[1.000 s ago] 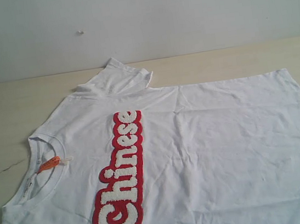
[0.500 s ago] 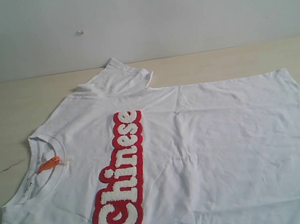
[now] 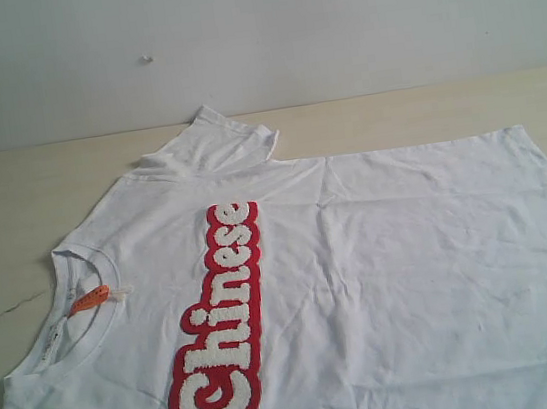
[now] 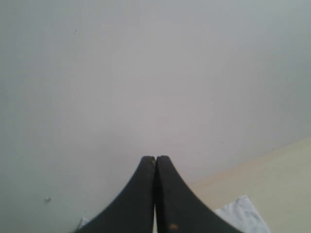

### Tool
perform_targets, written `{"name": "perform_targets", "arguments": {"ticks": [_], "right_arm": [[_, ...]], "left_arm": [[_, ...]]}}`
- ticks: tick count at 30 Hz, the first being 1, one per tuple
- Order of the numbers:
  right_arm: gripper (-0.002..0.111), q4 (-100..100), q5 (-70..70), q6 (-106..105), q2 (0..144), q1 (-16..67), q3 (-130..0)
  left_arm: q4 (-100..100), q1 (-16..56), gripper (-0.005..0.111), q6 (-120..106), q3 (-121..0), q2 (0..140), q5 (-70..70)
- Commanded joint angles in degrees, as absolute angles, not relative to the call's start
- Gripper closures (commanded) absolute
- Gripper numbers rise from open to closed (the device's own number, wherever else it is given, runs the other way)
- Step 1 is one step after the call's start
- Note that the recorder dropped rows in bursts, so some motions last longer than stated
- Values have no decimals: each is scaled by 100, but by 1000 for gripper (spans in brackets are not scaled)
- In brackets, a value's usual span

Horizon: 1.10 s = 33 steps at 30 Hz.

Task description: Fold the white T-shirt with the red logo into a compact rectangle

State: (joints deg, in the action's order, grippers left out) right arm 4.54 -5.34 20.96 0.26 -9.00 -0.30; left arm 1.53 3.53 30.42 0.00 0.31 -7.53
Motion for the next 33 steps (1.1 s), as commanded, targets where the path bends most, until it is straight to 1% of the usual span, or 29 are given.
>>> {"name": "perform_targets", "arguments": {"ticks": [1, 3, 6, 9, 10, 11, 12, 13, 14, 15, 16, 17, 18, 19, 22, 25, 29, 33], "right_arm": [[108, 454, -608, 2127, 0, -934, 0], [108, 454, -472, 2370, 0, -934, -30], [108, 416, 0, 2429, 0, -934, -572], [108, 362, 607, 1383, 207, -934, -1543], [108, 354, 984, 773, 523, -934, -1997], [108, 354, 1132, 519, 674, -934, -2179], [108, 354, 1362, 273, 1016, -934, -2569], [108, 354, 1377, 272, 1212, -934, -2760], [108, 268, 1377, 261, 1606, -934, -3134], [108, 221, 1392, 261, 2012, -934, -3492], [108, 209, 1418, 261, 2221, -934, -3668], [108, 87, 1499, 261, 2604, -934, -3990], [108, 87, 1560, 261, 2830, -934, -4169], [108, 87, 1707, 248, 3229, -934, -4495], [108, 87, 1975, 39, 3843, -934, -4973], [108, 111, 2347, -329, 4475, -934, -5433], [108, 111, 2820, -1319, 5231, -934, -5848], [108, 632, 3642, -3290, 6018, -934, -6286]], "left_arm": [[167, 335, 107, 3483, 0, 0, -872], [167, 345, 107, 3623, -19, 0, -671], [-72, 345, 107, 3555, -583, 0, 41], [-268, 345, 107, 2839, -1535, 672, 397], [-278, 345, 107, 2370, -1945, 1204, 435], [-278, 345, 107, 2169, -2113, 1454, 435], [-278, 345, 107, 1766, -2511, 2135, 435], [-278, 345, 107, 1658, -2730, 2497, 435], [-278, 399, 107, 1583, -3212, 3210, 463], [-278, 533, 107, 1421, -3727, 3806, 523], [-278, 642, 107, 1316, -4002, 4121, 602], [-278, 906, 107, 838, -4592, 4703, 971], [-278, 1021, 107, 553, -4841, 4924, 1247], [-278, 1257, 107, -165, -5388, 5421, 1806], [-235, 1622, 107, -1080, -6141, 5971, 2465], [-235, 1879, 107, -1364, -6505, 6356, 2555], [-211, 2117, 107, -1975, -6612, 6838, 2555], [-111, 2329, 107, -2366, -6612, 7404, 2691]]}}
